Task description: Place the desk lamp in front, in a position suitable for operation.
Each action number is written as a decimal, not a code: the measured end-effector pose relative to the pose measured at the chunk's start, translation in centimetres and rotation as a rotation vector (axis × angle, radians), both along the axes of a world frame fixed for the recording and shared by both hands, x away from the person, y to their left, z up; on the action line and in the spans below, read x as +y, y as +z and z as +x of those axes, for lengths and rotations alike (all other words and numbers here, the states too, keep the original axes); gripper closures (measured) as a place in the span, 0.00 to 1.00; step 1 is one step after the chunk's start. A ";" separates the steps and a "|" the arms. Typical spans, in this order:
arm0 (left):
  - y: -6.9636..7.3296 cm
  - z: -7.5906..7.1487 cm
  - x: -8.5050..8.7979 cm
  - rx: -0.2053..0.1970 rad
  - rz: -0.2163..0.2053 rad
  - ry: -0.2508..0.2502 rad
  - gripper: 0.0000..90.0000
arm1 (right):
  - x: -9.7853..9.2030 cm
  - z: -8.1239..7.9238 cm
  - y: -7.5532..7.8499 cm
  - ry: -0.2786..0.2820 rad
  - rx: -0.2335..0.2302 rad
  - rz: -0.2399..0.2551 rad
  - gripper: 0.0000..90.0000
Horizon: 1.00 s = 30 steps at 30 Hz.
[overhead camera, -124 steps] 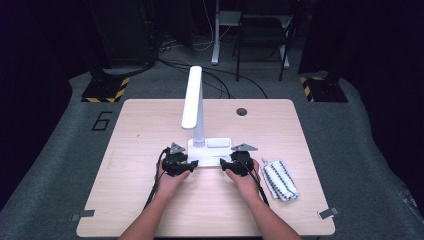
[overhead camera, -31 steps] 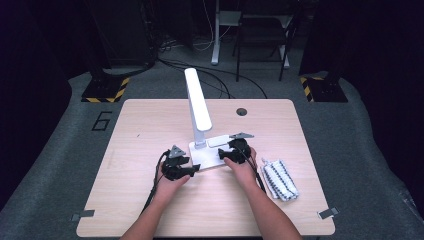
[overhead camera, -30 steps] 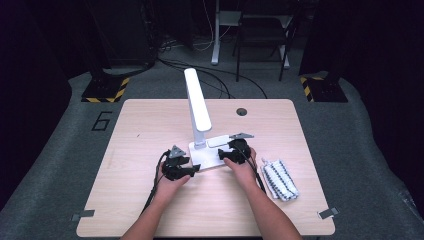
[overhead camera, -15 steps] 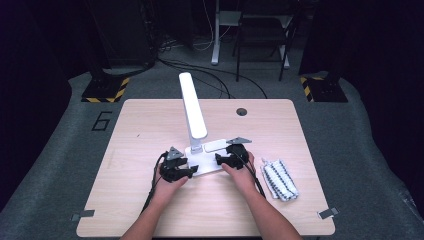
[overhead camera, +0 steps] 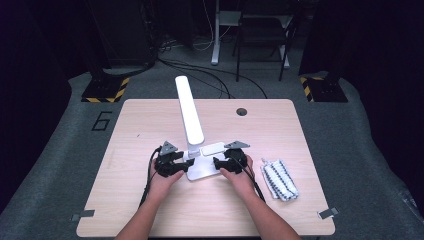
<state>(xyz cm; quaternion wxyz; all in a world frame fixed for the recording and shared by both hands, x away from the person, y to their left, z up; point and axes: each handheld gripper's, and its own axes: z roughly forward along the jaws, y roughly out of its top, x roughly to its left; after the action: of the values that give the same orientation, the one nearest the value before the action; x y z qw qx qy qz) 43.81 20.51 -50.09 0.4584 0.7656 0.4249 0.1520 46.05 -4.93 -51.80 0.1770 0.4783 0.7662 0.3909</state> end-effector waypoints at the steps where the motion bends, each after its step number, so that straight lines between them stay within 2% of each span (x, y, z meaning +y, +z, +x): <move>1: 0.0 0.1 0.0 -0.004 0.009 -0.008 0.45 | 0.0 -0.1 0.0 -0.001 -0.002 -0.001 0.31; 3: 0.1 0.2 0.0 0.007 0.020 -0.024 0.45 | 0.1 -0.1 0.0 -0.002 0.003 0.000 0.31; 4: 0.0 0.4 -0.2 -0.012 0.020 -0.017 0.45 | 0.1 -0.1 0.0 0.008 -0.002 -0.007 0.31; 10: 0.4 0.9 -0.3 -0.019 0.010 -0.024 0.43 | 0.2 -0.6 0.0 0.022 -0.009 -0.011 0.32; 13: 0.1 1.2 -0.3 -0.004 -0.026 0.003 0.43 | 0.5 -0.9 0.1 0.032 -0.005 -0.016 0.32; 14: 0.1 1.2 -0.3 -0.004 -0.026 0.003 0.43 | 0.5 -0.9 0.1 0.032 -0.005 -0.016 0.32; 15: 0.2 1.3 -0.2 0.001 -0.012 -0.019 0.43 | 0.5 -1.0 0.1 0.047 -0.015 -0.028 0.32; 17: 0.2 1.2 -0.4 -0.004 -0.025 -0.025 0.44 | 0.6 -1.2 0.1 0.047 -0.011 -0.026 0.33; 18: 0.2 1.2 -0.3 -0.009 -0.016 -0.037 0.45 | 0.6 -1.2 0.1 0.050 -0.014 -0.027 0.33; 20: 0.2 1.2 -0.3 -0.009 -0.011 -0.039 0.45 | 0.7 -1.2 0.1 0.049 -0.013 -0.026 0.33; 22: 0.2 1.1 -0.3 0.002 -0.024 -0.037 0.45 | 0.6 -1.3 0.1 0.051 -0.012 -0.026 0.33; 23: 0.3 1.0 -0.1 -0.003 -0.003 -0.048 0.45 | 0.6 -1.2 0.1 0.055 -0.010 -0.024 0.33; 30: 0.4 0.2 0.0 -0.002 0.013 -0.059 0.45 | 0.3 -1.1 0.2 0.075 0.016 -0.004 0.33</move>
<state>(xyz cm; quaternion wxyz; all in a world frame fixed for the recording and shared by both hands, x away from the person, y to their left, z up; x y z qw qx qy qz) 43.97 20.53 -49.65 0.4582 0.7806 0.4007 0.1422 44.92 -4.59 -51.64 0.1569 0.4520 0.7858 0.3919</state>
